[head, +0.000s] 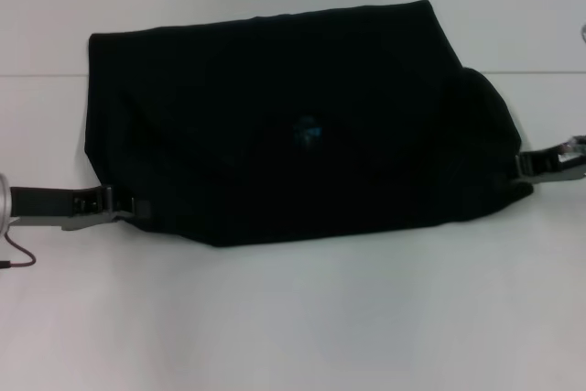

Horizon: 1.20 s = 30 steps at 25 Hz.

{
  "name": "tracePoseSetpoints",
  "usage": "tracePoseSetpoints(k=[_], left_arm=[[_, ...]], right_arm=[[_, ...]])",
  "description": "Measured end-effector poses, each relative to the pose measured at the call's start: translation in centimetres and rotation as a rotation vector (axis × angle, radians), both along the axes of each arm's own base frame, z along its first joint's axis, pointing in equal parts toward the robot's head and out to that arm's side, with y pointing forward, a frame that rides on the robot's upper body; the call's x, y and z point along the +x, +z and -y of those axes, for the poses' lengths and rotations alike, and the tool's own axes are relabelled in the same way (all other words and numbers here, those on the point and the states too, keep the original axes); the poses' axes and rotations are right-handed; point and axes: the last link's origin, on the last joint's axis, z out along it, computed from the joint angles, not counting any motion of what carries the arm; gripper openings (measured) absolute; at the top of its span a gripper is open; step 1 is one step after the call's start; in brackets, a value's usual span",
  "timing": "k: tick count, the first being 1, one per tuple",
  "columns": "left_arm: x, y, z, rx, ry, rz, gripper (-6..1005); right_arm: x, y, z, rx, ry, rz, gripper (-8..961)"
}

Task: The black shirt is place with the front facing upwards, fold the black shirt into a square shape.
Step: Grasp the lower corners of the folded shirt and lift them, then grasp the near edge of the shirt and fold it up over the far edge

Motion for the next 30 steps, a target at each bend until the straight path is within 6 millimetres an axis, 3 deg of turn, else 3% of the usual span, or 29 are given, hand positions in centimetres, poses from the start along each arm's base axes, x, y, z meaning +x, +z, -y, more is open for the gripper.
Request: tracePoseSetpoints(k=[4,8,12,16,20,24,30], left_arm=[[0.8,0.9,1.1,-0.082,-0.043,0.063,43],[1.3,2.2,4.0,-0.254,-0.098,0.132,47],[1.2,2.7,7.0,-0.429,-0.104,0.166,50],[1.1,2.7,7.9,-0.484,-0.096,0.169,53],[1.9,3.6,6.0,-0.402,-0.118,0.176,56],[2.3,5.4,2.4,-0.169,-0.091,0.192,59],[0.6,6.6,-1.7,0.2,0.055,0.203,64]], right_arm=[[0.2,1.8,1.8,-0.093,-0.006,-0.007,204],[0.9,3.0,5.4,-0.287,-0.004,-0.034,87],[1.6,2.8,9.5,-0.519,0.056,-0.077,86],[1.9,1.6,11.4,-0.643,0.113,-0.142,86],[1.6,1.4,9.9,-0.558,0.116,-0.178,86],[0.6,3.1,6.4,-0.302,0.09,-0.278,87],[0.1,4.4,1.5,0.114,0.039,-0.423,88]])
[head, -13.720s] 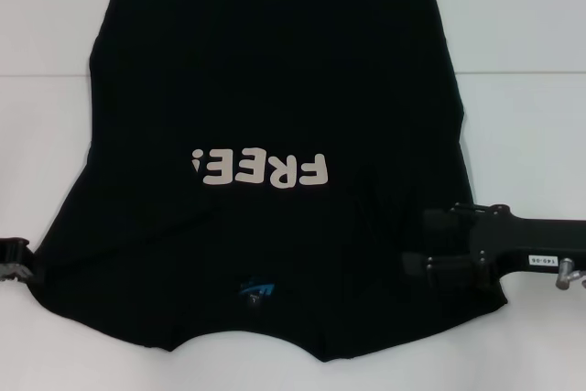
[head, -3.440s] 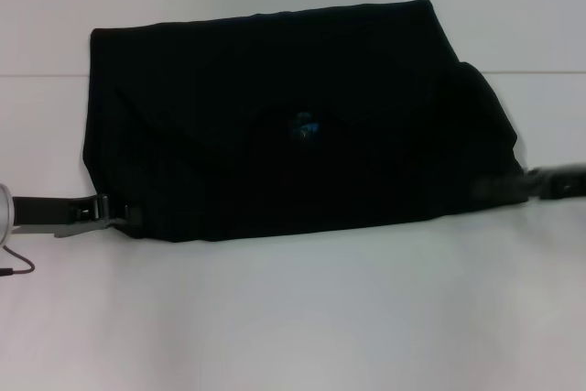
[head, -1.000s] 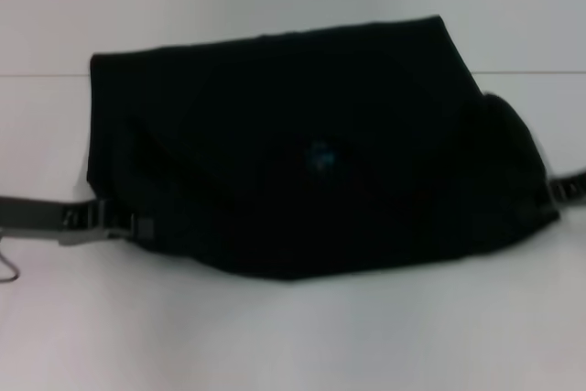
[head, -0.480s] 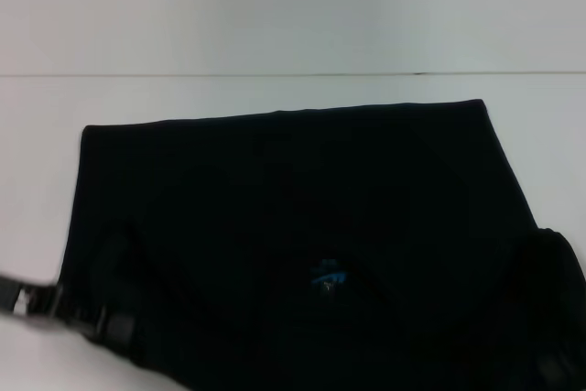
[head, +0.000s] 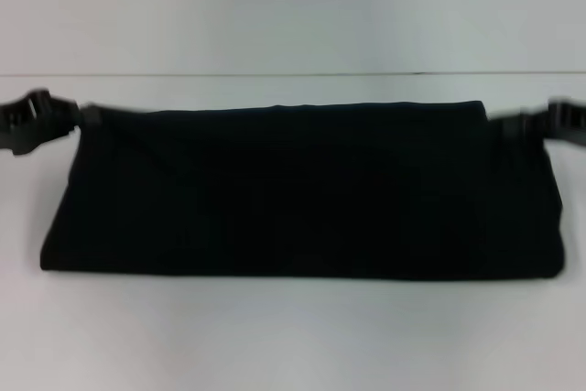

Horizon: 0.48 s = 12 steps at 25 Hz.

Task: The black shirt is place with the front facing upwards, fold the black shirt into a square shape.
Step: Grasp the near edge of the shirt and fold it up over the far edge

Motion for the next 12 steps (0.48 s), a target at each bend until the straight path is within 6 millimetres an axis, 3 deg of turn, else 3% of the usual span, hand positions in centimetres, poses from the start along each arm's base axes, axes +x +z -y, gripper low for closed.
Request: tracePoseSetpoints(k=[7,12], left_arm=[[-1.3,-2.7,-1.7,0.211,0.112,-0.024,69],[-0.5,-4.2,-3.4,0.262,0.107,-0.091,73]], right_arm=[[-0.3,-2.6,-3.3,0.274,-0.059,-0.038,82],[-1.4,-4.3,-4.4,0.328,-0.029,0.016,82]])
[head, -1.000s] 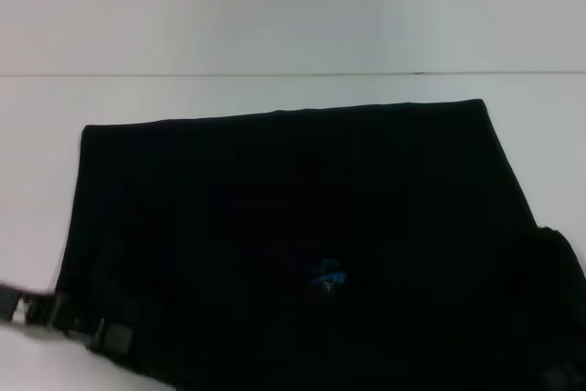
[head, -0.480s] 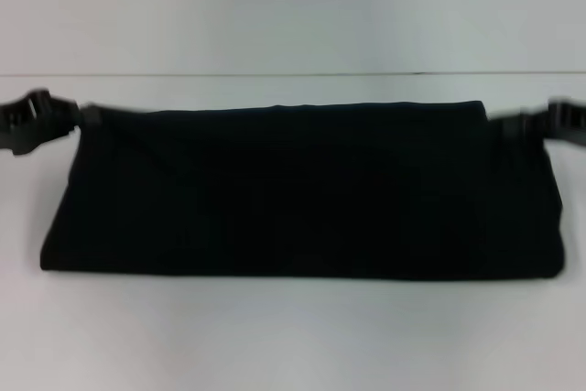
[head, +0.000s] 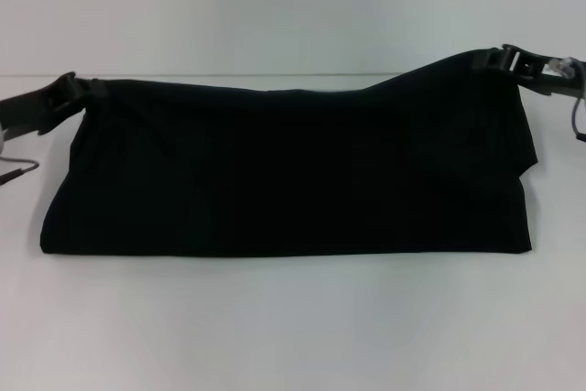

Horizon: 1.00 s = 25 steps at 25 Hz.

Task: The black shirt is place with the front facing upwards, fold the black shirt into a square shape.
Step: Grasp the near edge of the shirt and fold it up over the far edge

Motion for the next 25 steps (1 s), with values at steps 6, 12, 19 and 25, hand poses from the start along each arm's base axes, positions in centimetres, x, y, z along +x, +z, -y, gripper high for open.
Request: tracePoseSetpoints(k=[6,12,19,25], left_arm=[[1.0,0.1,-1.8,0.047,0.001,-0.061,78],[1.3,-0.9,-2.9,0.094,0.034,-0.137,82],[1.0,-3.1,-3.6,0.157,0.135,-0.222,88],[1.2,-4.0,-3.5,0.22,0.129,-0.256,92]], right_arm=[[-0.8,-0.7,-0.9,0.027,-0.002,0.045,108],[-1.1,-2.4,-1.4,0.051,-0.036,0.113,139],[-1.2,-4.3,-1.8,0.104,-0.047,0.237,175],[-1.1,-5.2,-1.5,0.122,-0.012,0.252,206]])
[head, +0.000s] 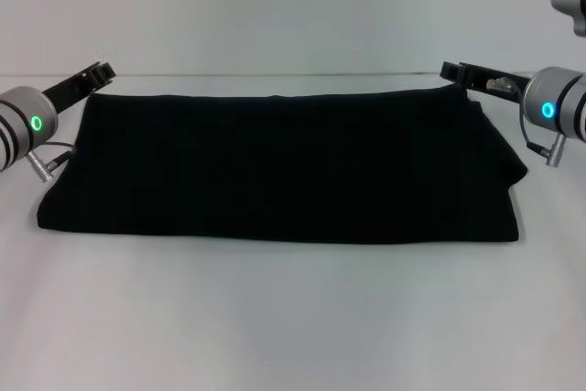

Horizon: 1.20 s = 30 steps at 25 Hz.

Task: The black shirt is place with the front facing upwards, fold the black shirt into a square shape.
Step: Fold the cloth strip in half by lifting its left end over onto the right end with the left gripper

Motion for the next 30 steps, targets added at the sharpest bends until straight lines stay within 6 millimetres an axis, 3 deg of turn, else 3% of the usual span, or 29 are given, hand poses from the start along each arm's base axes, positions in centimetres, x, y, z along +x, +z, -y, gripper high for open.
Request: tracePoseSetpoints(k=[2,4,6,10,16,19,22,26,30], left_arm=[[-0.1,-0.1,0.1,0.007,0.006,0.014,94],[-0.3,0.0,0.2,0.01,0.009,0.028,336],[-0.3,0.0,0.5,-0.002,-0.015,0.048,377],[-0.2,1.2,2.0,-0.058,-0.144,0.173,459],[-1.9,3.9,6.8,-0.195,-0.215,0.463,583],[-3.0,4.4,9.6,-0.276,-0.208,0.538,701],[-4.7,4.5,12.3,-0.335,-0.121,0.596,801],[-7.1,4.5,15.1,-0.343,-0.002,0.616,887],[-8.5,4.4,16.2,-0.351,0.092,0.604,880]], right_arm=[[0.3,0.0,0.1,0.008,-0.01,-0.011,285],[0.7,0.2,0.3,0.021,-0.028,-0.043,365],[1.1,0.5,0.7,0.032,-0.033,-0.093,444],[1.3,1.4,2.3,-0.006,0.082,-0.188,494],[1.2,1.0,6.7,-0.118,0.427,-0.143,565],[1.2,0.0,9.0,-0.165,0.582,-0.085,596],[1.3,-1.6,10.9,-0.217,0.71,0.007,697],[1.8,-3.3,12.4,-0.263,0.793,0.084,828],[2.0,-4.1,13.0,-0.283,0.825,0.122,951]])
